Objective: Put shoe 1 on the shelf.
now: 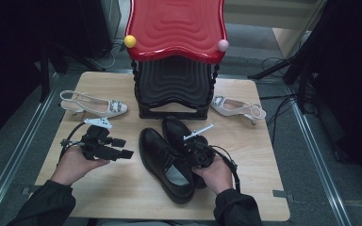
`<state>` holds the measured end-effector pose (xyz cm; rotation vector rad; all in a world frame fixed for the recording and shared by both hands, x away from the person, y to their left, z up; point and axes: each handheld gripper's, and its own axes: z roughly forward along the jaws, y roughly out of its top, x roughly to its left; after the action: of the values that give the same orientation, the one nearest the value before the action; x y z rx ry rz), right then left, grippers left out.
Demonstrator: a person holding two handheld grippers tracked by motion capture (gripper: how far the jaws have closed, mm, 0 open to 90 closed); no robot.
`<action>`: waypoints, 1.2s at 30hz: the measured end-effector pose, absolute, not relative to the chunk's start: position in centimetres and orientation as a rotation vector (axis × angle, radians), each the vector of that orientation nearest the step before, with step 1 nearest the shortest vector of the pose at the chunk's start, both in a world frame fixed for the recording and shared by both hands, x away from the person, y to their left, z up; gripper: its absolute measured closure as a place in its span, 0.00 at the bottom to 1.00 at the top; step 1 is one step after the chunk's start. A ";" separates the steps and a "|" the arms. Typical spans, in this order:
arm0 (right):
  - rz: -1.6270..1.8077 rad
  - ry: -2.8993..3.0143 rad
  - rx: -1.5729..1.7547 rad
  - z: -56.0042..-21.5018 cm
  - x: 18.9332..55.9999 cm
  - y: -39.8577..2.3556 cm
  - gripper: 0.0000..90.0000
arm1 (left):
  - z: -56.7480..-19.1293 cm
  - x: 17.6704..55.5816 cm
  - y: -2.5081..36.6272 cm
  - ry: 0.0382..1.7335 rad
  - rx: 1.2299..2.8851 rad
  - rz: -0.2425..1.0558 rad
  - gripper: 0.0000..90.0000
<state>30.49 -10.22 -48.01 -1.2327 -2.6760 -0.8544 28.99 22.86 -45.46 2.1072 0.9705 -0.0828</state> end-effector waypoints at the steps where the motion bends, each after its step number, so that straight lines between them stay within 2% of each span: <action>1: -0.854 -2.676 -1.233 -48.0 30.5 -10.2 0.91 | -45.5 29.0 22.9 0.971 2.107 -0.083 0.37; 22: -0.869 -2.597 -1.189 -45.7 30.8 -12.8 0.92 | -44.6 28.2 23.4 0.963 2.121 -0.076 0.37; 32: -0.913 -2.562 -1.156 -44.5 30.2 -13.7 0.92 | -42.4 28.3 24.0 0.941 2.120 -0.068 0.46; 36: -0.910 -2.555 -1.169 -44.0 30.0 -14.0 0.92 | -41.7 28.4 24.2 0.945 2.108 -0.061 0.46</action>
<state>29.97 -13.97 -44.00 -1.1687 -2.5547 -0.9097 28.42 24.21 -41.71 2.1078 0.9453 -0.0614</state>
